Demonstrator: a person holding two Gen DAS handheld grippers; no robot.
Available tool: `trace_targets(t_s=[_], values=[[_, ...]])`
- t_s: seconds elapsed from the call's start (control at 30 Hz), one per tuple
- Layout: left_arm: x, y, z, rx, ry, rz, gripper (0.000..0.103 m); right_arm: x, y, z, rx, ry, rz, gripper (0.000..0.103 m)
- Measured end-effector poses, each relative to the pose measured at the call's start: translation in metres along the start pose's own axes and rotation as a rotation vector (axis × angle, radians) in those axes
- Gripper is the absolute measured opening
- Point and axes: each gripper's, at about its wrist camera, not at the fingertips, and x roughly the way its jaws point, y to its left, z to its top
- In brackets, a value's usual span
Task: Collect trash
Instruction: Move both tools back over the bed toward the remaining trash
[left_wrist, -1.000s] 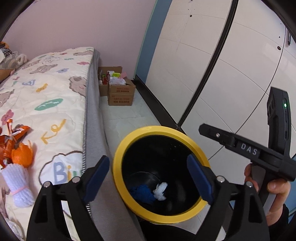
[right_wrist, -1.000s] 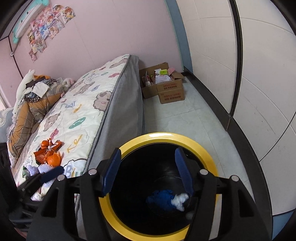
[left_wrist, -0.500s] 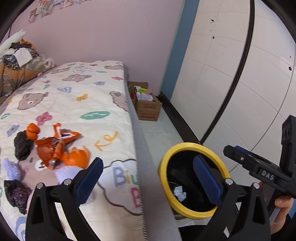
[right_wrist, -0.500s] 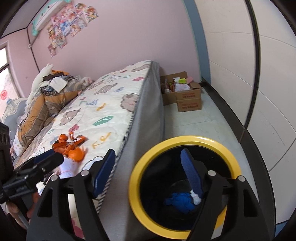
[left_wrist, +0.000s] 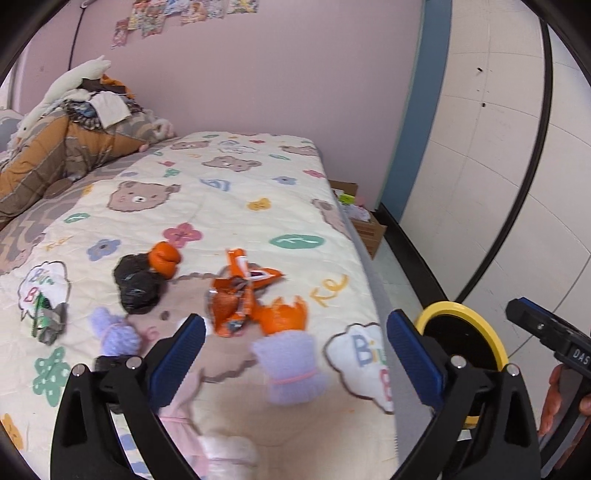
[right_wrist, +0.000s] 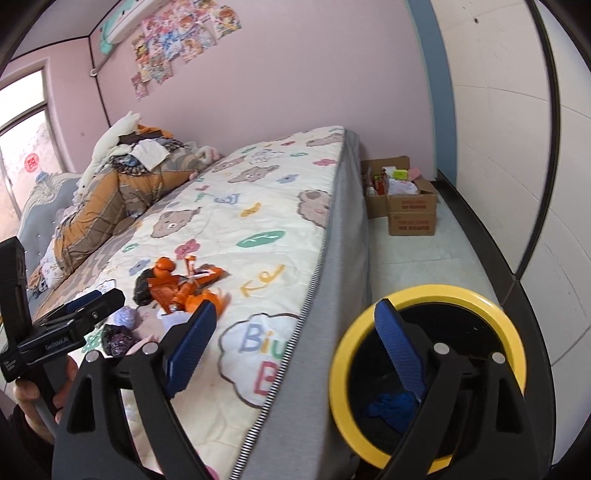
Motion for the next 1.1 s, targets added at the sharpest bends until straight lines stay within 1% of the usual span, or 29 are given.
trace_targets(t_s=[0.07, 0.27, 0.5, 0.7, 0.9, 1.1], values=[[-0.003, 0.018, 0.0, -0.012, -0.005, 0.032, 0.095, 0.003, 0.013, 0.0, -0.023, 0.001, 0.01, 0.084], [-0.013, 0.073, 0.001, -0.074, -0.018, 0.118, 0.095, 0.011, 0.045, 0.0, -0.085, -0.005, 0.046, 0.09], [-0.021, 0.126, -0.001, -0.119, -0.026, 0.208, 0.095, 0.026, 0.086, -0.002, -0.15, -0.007, 0.072, 0.092], [-0.025, 0.171, -0.003, -0.148, -0.022, 0.284, 0.095, 0.049, 0.113, -0.007, -0.186, 0.026, 0.09, 0.094], [-0.027, 0.217, -0.009, -0.196, -0.018, 0.355, 0.095, 0.08, 0.134, -0.017, -0.212, 0.081, 0.105, 0.094], [-0.018, 0.259, -0.014, -0.225, 0.012, 0.427, 0.095, 0.11, 0.153, -0.031, -0.259, 0.134, 0.106, 0.094]])
